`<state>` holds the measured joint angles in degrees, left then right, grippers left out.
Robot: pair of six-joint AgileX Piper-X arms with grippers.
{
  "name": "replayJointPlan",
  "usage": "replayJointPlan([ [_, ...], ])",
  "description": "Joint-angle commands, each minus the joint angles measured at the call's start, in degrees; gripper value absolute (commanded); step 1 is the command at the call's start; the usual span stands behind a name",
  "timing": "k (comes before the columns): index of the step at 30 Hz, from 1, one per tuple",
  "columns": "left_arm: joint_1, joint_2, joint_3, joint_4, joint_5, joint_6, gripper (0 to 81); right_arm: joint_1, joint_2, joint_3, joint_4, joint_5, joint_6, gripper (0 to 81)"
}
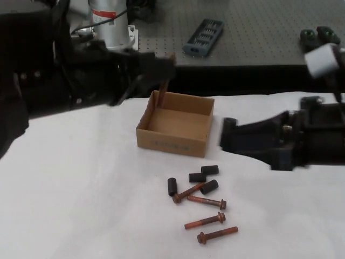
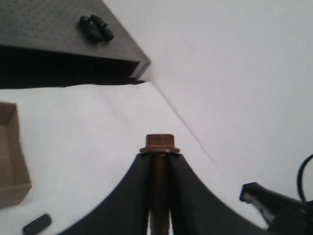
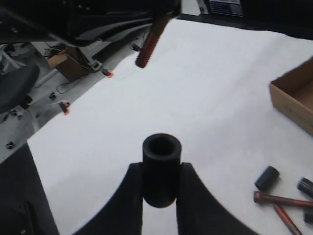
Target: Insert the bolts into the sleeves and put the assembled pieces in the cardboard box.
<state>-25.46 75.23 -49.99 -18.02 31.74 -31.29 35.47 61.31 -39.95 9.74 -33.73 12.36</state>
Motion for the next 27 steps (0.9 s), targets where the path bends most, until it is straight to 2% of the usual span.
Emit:
replayJointPlan([
  [1,0.0,1.7,-0.2,-9.1,5.0,-4.4,0.6,2.0,1.5,-0.2,-4.3,-1.7,2.6,1.9],
  [5,0.0,3.5,-0.2,-16.2,11.1,-7.2,0.6,3.6,2.7,-0.2,-6.9,-1.7,4.6,1.9],
  [14,0.0,6.4,-0.1,-27.4,11.6,-14.8,0.6,3.6,2.7,-0.2,-15.0,-3.1,11.1,1.9],
  [20,0.0,6.6,-0.1,-29.7,11.2,-16.7,0.6,3.6,2.9,-0.2,-15.4,-2.9,11.2,1.9],
  [27,0.0,6.6,-0.1,-29.7,14.0,-19.3,0.6,3.6,3.9,-0.2,-15.4,-2.9,11.2,1.9],
])
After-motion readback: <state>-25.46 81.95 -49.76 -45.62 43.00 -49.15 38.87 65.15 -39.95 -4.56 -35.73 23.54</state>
